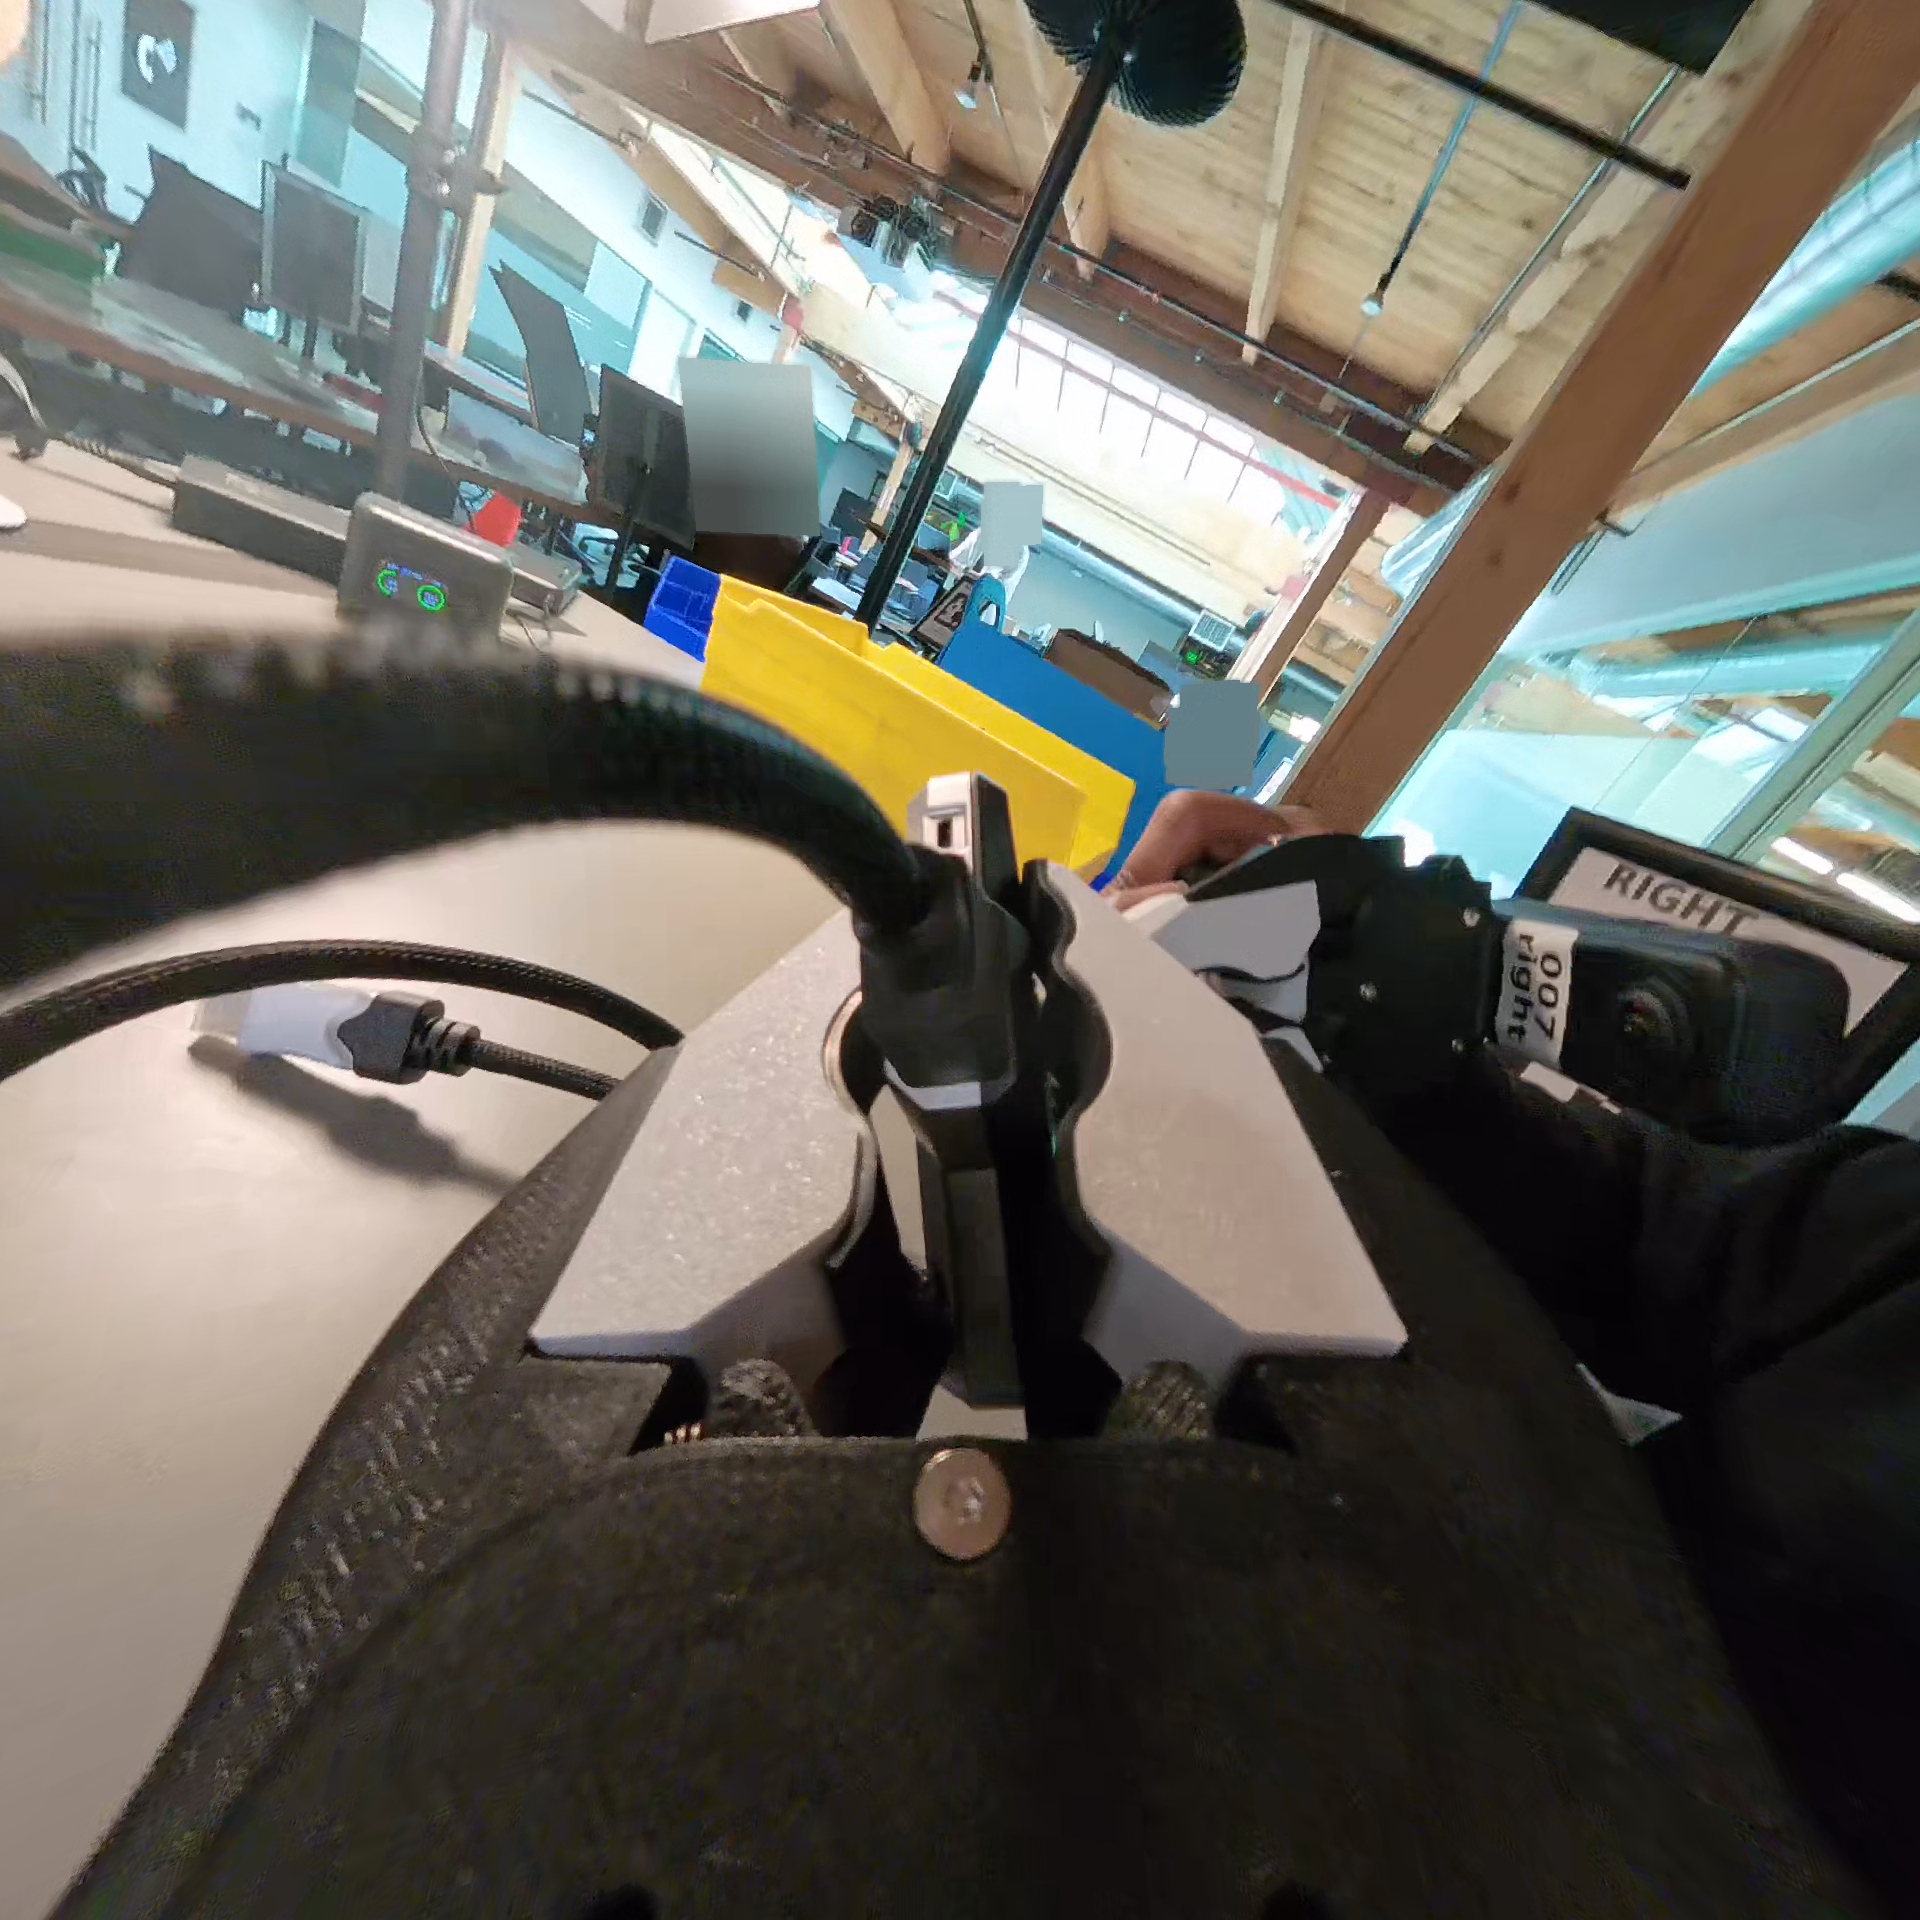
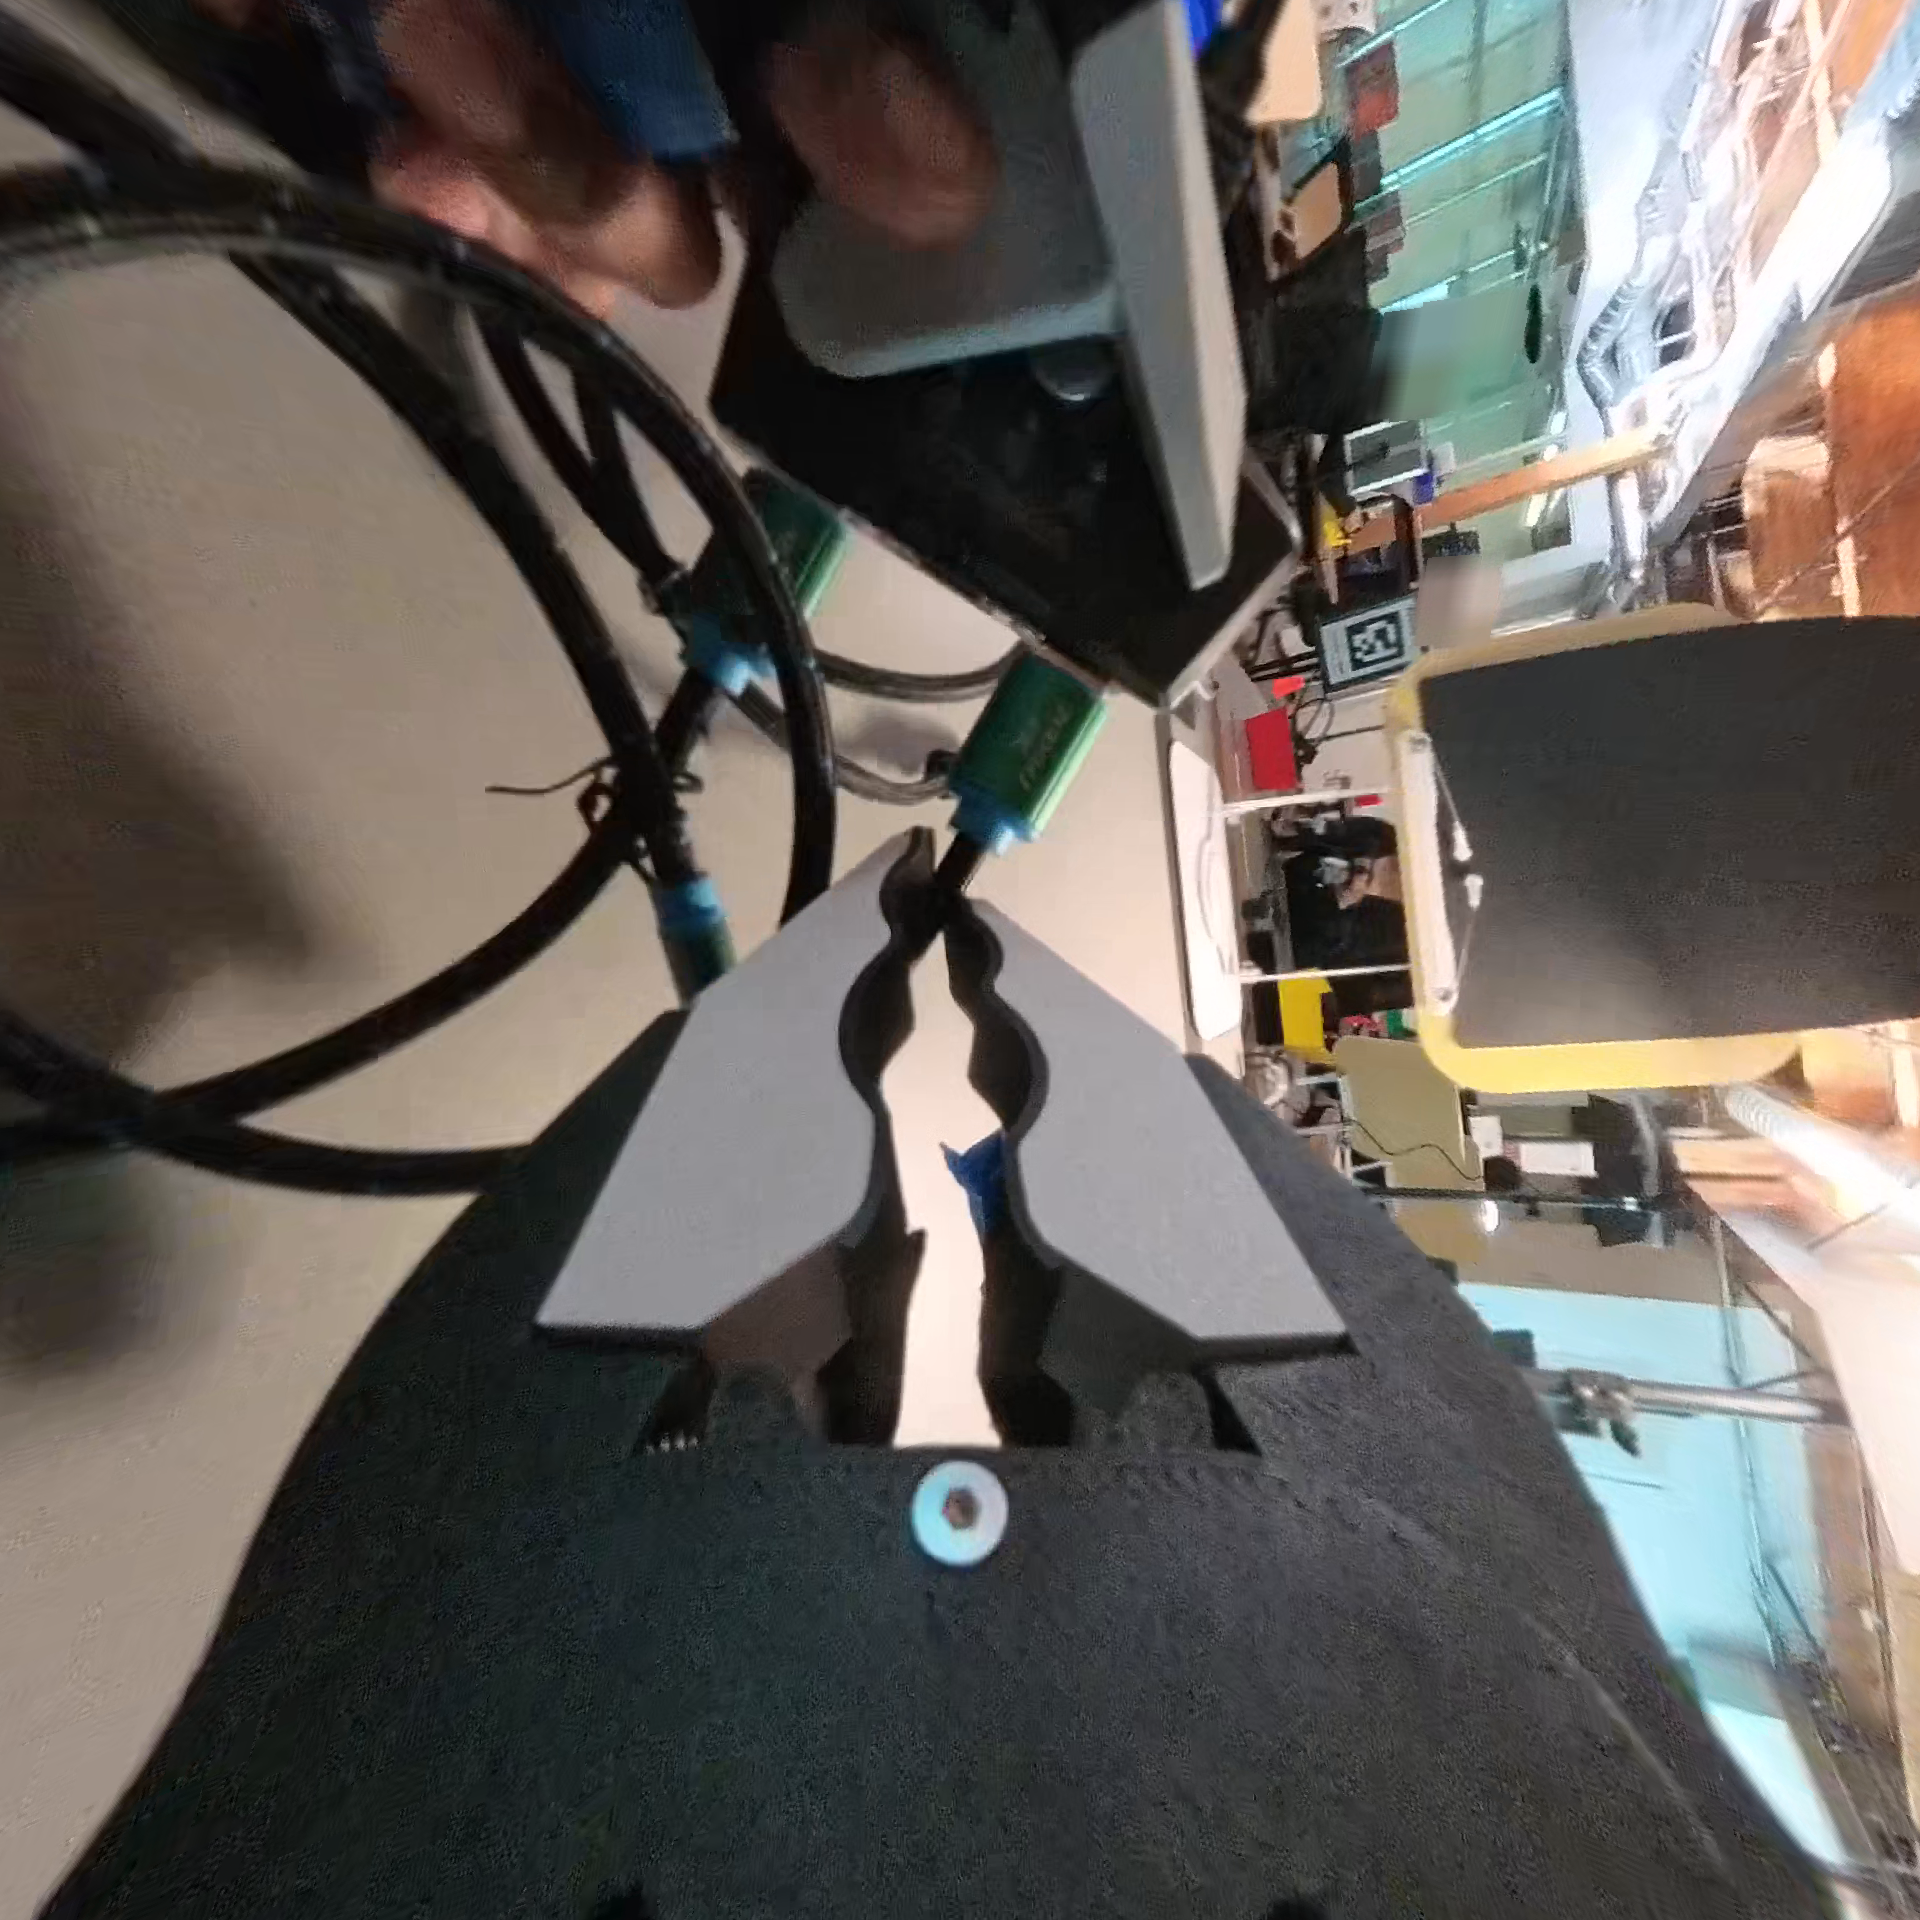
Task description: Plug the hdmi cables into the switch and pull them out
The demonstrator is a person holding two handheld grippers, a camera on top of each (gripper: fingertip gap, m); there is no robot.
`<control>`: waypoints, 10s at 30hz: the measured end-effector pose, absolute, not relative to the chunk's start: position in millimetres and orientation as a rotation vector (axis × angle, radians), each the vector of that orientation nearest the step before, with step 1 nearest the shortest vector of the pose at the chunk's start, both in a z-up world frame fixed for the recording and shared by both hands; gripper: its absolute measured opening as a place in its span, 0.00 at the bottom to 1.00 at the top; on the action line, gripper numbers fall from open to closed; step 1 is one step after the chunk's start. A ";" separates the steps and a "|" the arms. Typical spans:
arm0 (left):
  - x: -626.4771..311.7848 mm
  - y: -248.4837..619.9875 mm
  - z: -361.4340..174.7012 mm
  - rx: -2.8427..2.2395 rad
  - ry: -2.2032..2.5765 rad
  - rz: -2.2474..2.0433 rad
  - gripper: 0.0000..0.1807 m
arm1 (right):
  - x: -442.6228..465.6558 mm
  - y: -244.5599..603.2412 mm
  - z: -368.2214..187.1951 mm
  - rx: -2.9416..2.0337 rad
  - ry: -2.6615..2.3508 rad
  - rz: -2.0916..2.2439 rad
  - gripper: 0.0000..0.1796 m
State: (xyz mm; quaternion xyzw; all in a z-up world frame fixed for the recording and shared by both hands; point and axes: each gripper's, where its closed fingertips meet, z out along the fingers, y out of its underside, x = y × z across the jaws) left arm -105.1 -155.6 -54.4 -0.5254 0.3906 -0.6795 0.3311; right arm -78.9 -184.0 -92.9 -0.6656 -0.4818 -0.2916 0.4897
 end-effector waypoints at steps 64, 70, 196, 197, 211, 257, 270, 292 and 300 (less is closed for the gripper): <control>-176.1 -87.6 -37.6 -1.285 0.707 -1.693 0.12 | 19.0 -151.2 -155.1 -2.338 -0.039 0.131 0.52; -176.7 -87.0 -37.5 -1.284 0.701 -1.687 0.12 | -9.0 -149.1 -174.6 -2.405 -0.112 -0.025 0.52; -133.0 -195.3 -41.2 -1.458 0.952 -1.870 0.16 | -133.4 -207.4 -98.8 -1.646 -0.931 -0.203 0.11; -132.9 -197.0 -44.7 -1.474 0.953 -1.880 0.17 | -129.8 -206.6 -97.1 -1.650 -0.903 -0.199 0.10; -131.4 -191.0 -62.5 -1.554 0.864 -1.897 0.12 | -125.0 -213.2 -104.2 -1.640 -0.980 -0.238 0.08; -143.9 -200.0 -73.1 -1.545 1.161 -2.005 0.12 | -125.3 -222.9 -105.6 -1.639 -1.134 -0.163 0.04; -141.7 -200.0 -77.5 -1.556 1.202 -1.980 0.12 | -116.5 -221.3 -104.5 -1.621 -1.166 -0.262 0.03; -144.4 -217.8 -65.7 -1.490 1.304 -1.973 0.13 | -108.4 -228.7 -84.4 -1.552 -1.185 -0.281 0.04; -146.5 -216.4 -78.7 -1.535 1.394 -1.962 0.13 | -109.3 -228.2 -97.6 -1.542 -1.234 -0.284 0.04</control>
